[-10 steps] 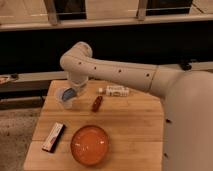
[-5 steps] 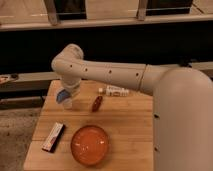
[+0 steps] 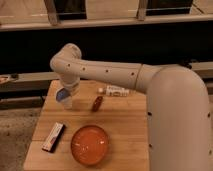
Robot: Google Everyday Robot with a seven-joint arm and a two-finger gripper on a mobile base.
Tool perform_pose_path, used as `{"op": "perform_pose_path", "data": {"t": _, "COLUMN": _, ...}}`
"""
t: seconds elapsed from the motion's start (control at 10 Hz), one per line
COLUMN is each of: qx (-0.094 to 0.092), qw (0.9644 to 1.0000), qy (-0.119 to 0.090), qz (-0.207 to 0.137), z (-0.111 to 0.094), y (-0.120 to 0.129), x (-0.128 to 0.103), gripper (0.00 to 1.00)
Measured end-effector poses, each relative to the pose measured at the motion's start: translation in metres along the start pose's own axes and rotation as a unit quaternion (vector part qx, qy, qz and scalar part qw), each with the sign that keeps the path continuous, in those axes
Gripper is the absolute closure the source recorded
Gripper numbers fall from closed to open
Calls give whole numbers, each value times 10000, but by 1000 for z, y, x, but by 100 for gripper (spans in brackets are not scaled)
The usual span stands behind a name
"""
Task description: Place the white sponge in the ceramic cup
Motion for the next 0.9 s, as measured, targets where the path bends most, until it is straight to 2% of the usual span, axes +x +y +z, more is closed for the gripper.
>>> {"op": "perform_pose_path", "data": {"t": 0.9, "qx": 3, "qw": 10000, "qy": 82, "qz": 33, "z": 7, "y": -16, "x": 0, "gripper": 97}}
